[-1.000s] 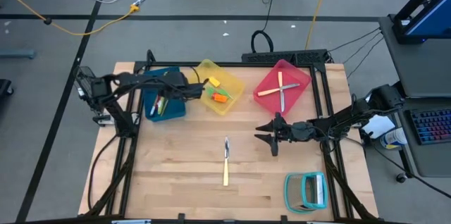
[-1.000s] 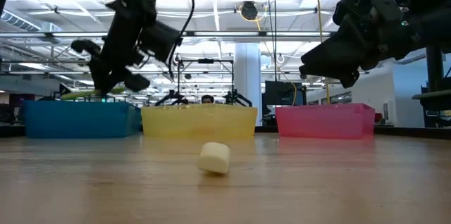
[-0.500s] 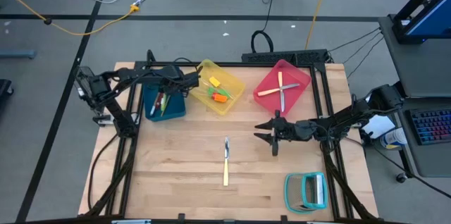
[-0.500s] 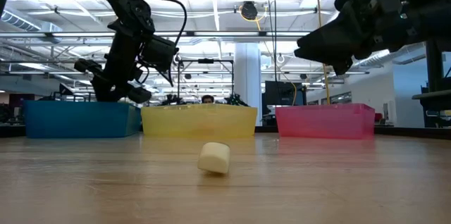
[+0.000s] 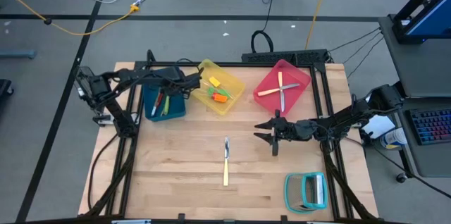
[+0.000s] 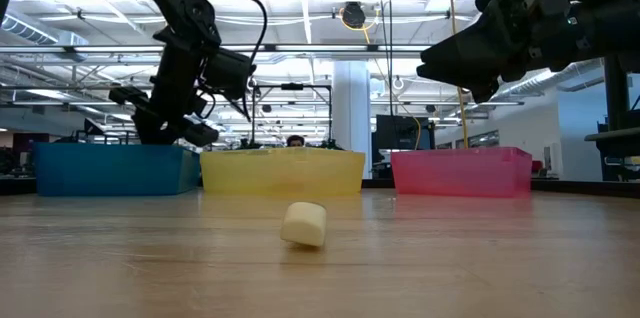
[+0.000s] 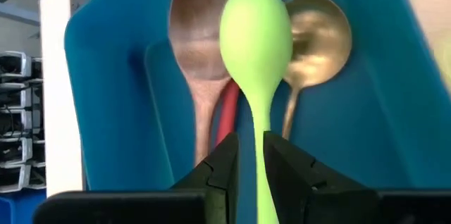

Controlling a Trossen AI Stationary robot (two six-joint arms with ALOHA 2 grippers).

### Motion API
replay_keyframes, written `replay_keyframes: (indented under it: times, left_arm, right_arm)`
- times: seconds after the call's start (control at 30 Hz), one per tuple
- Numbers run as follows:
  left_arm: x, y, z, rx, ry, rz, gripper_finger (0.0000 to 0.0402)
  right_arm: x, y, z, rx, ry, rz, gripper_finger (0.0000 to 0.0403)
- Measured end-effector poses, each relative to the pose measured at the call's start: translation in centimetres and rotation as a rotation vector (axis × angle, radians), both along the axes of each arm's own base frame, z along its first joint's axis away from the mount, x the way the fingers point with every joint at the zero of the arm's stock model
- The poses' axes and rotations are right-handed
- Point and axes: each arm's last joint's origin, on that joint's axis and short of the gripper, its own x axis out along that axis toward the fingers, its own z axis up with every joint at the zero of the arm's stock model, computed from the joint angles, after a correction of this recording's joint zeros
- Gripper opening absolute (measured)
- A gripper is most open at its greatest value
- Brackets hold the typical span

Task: Pick & Place Kitchen Items
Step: Put the yellow table knife into the red bin

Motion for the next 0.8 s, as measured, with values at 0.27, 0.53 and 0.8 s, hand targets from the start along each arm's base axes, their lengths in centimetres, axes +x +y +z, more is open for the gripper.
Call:
replay_keyframes:
  times: [0.27,0.53,0.8]
  left_arm:
    - [1.4,-1.4,0.9,-0.072,-0.004,-0.147,0.0071]
    - [4.5,-5.6,6.6,0.145,-0.195,-0.237,0.0072]
    - [7.3,-11.8,10.2,0.273,-0.468,-0.429,0.0072]
  right_arm:
    - [0.1,-0.4,0.0,0.0,0.0,-0.021,0.0141]
    - [0.2,-1.0,-0.2,-0.005,0.017,-0.045,0.0141]
    - [0.2,-1.5,-0.2,-0.006,0.023,-0.07,0.0141]
